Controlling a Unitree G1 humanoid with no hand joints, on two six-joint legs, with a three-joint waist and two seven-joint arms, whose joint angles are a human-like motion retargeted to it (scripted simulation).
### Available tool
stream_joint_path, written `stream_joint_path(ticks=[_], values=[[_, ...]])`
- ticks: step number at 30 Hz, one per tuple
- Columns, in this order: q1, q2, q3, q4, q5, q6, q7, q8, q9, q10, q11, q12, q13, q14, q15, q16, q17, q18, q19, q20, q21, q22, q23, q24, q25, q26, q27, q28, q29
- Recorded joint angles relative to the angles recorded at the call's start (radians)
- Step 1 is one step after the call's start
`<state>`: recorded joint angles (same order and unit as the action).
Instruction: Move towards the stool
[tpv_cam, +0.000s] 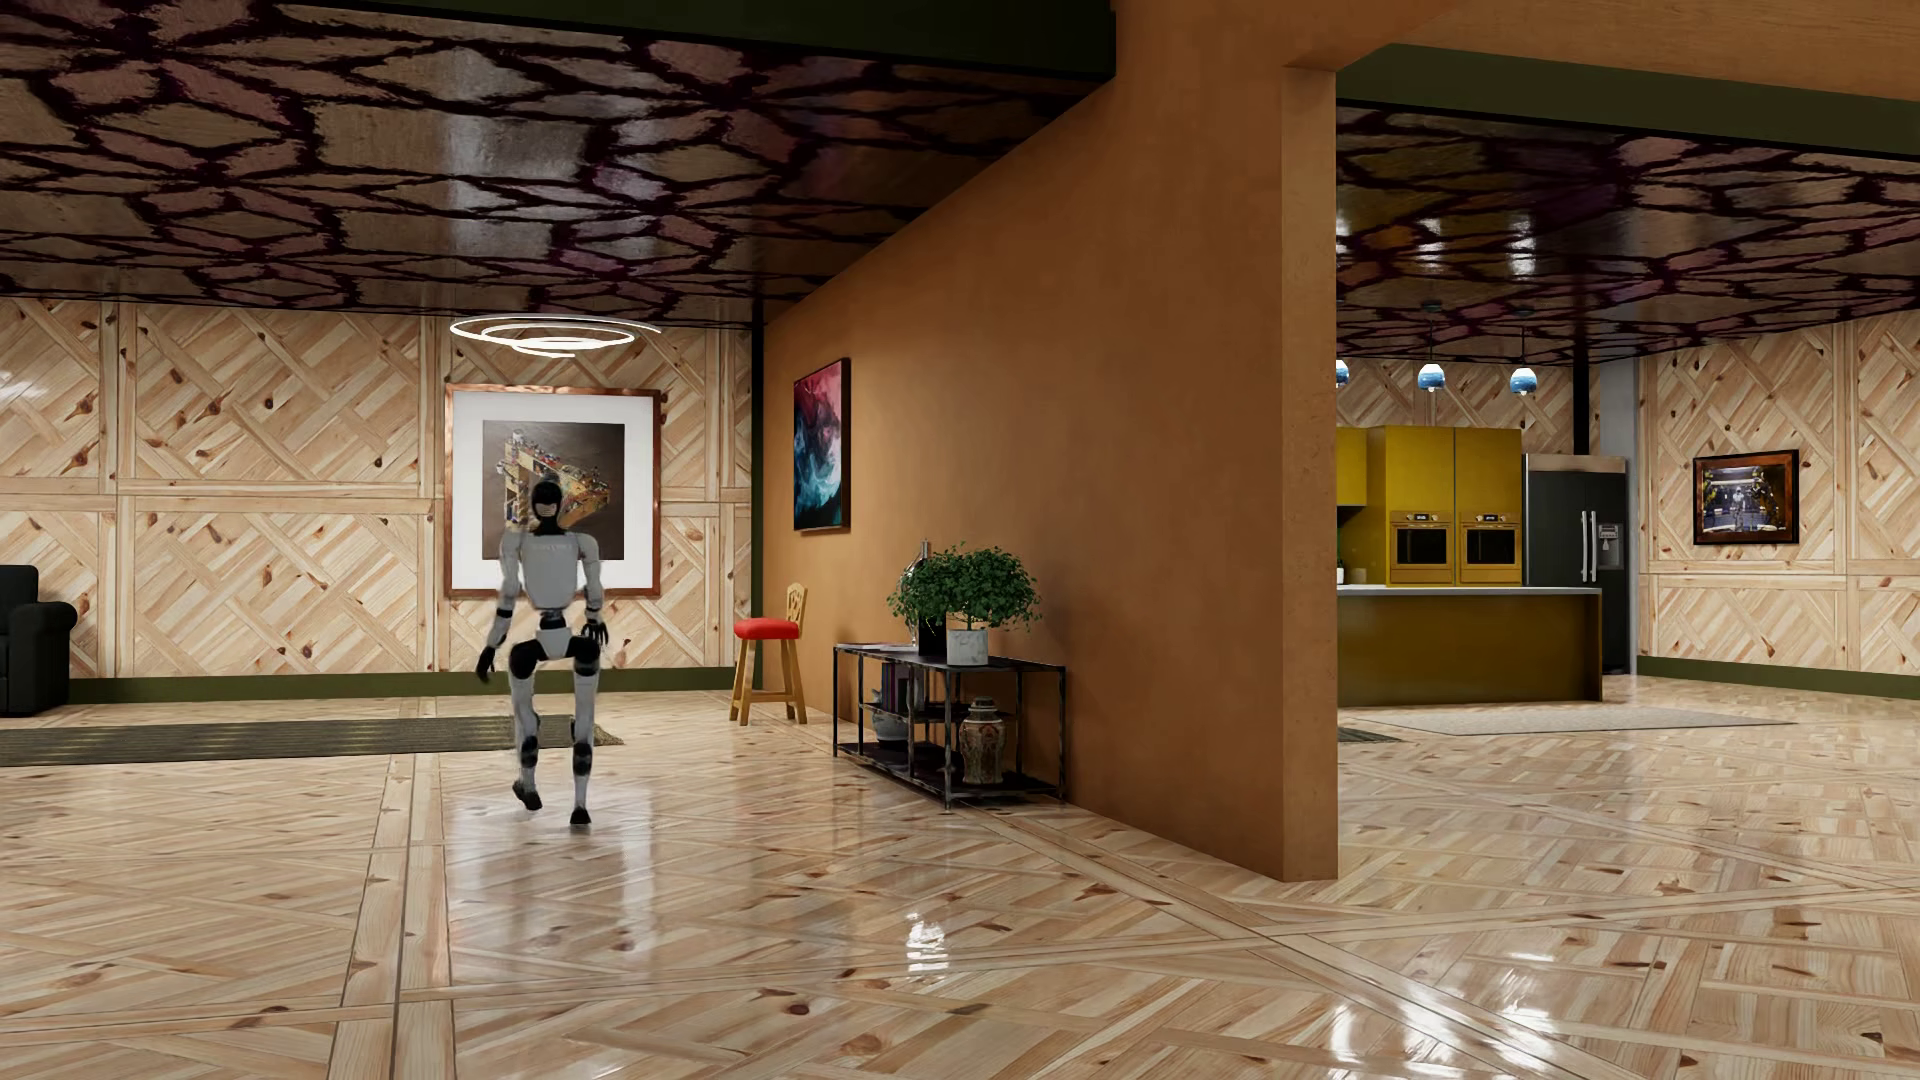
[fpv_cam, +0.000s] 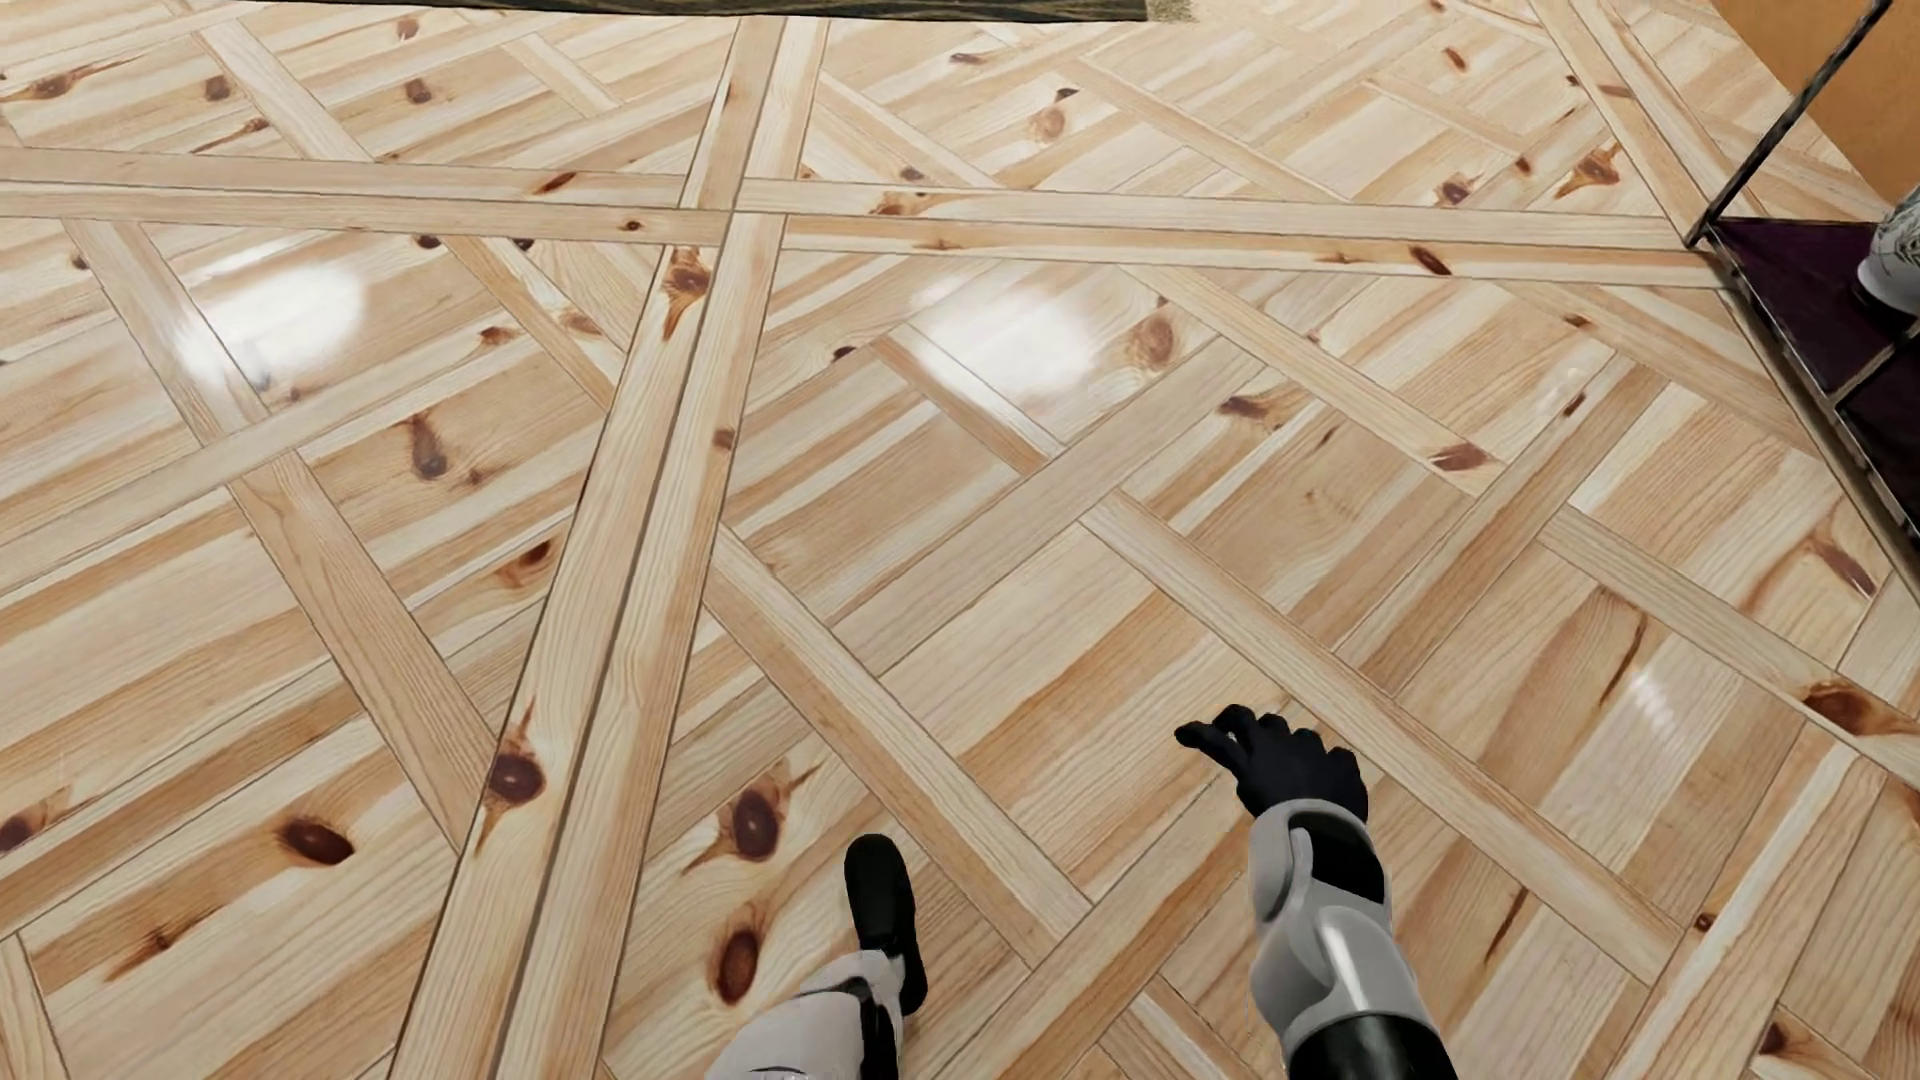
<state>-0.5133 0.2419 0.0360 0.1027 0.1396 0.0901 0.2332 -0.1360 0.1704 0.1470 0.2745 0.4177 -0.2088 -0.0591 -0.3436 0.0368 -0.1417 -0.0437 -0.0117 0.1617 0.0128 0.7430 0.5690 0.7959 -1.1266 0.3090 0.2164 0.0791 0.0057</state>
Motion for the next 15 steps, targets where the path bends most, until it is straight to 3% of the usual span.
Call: stream_joint_path(ticks=[1, 3, 4, 6, 7, 10, 11, 13, 15], values=[[-0.008, 0.037, 0.004, 0.0, -0.008, -0.008, 0.038, -0.01, -0.002, 0.075, 0.029, 0.01, 0.029, 0.017, 0.014, -0.009, -0.013, 0.058, 0.006, 0.006, 0.008, 0.019, -0.037, 0.017, 0.015, 0.01, 0.0, -0.018, -0.019], [0.007, 0.09, 0.025, 0.012, -0.044, -0.035, 0.07, -0.01, -0.008, 0.237, 0.123, 0.046, 0.11, 0.118, 0.123, -0.047, -0.037, 0.203, 0.002, 0.046, 0.049, 0.012, -0.054, 0.018, -0.013, 0.014, 0.012, -0.048, -0.04], [0.012, 0.079, 0.033, 0.018, -0.077, -0.054, 0.089, -0.019, -0.01, 0.33, 0.236, 0.061, 0.153, 0.115, 0.219, -0.071, -0.042, 0.227, 0.0, 0.071, 0.063, 0.004, -0.035, 0.01, -0.033, 0.011, 0.027, -0.043, -0.033], [0.046, -0.06, 0.034, -0.006, -0.183, -0.098, 0.108, -0.04, -0.005, 0.463, 0.64, 0.045, 0.235, -0.025, 0.41, -0.111, -0.027, 0.22, 0.085, 0.088, 0.062, 0.021, 0.044, 0.014, -0.076, 0.022, 0.086, -0.025, 0.001], [0.086, -0.156, 0.026, -0.033, -0.238, -0.12, 0.113, -0.033, -0.003, 0.478, 0.825, 0.011, 0.272, -0.075, 0.505, -0.117, -0.003, 0.211, 0.065, 0.074, 0.04, 0.045, 0.098, 0.038, -0.077, 0.038, 0.126, -0.029, 0.024], [0.251, -0.448, -0.02, -0.116, -0.298, -0.162, 0.076, 0.017, -0.002, 0.416, 1.104, -0.16, 0.374, -0.162, 0.395, -0.105, 0.068, 0.179, 0.02, 0.011, -0.002, 0.093, 0.254, 0.1, -0.077, 0.026, 0.205, -0.033, 0.13], [0.308, -0.531, -0.036, -0.141, -0.309, -0.167, 0.05, 0.027, -0.003, 0.384, 1.106, -0.231, 0.428, -0.183, 0.39, -0.099, 0.088, 0.168, 0.027, -0.008, 0.004, 0.1, 0.258, 0.11, -0.096, -0.007, 0.203, -0.024, 0.164], [0.411, -0.676, -0.069, -0.176, -0.336, -0.171, -0.007, 0.032, -0.005, 0.332, 0.987, -0.363, 0.529, -0.229, 0.354, -0.089, 0.116, 0.148, -0.005, -0.045, -0.002, 0.078, 0.231, 0.1, -0.123, -0.112, 0.14, 0.028, 0.193], [0.508, -0.749, -0.098, -0.199, -0.399, -0.174, -0.052, -0.036, -0.008, 0.293, 0.69, -0.48, 0.603, -0.282, 0.359, -0.069, 0.154, 0.128, -0.017, -0.094, -0.049, 0.031, 0.193, 0.092, -0.112, -0.22, 0.076, 0.092, 0.206]])
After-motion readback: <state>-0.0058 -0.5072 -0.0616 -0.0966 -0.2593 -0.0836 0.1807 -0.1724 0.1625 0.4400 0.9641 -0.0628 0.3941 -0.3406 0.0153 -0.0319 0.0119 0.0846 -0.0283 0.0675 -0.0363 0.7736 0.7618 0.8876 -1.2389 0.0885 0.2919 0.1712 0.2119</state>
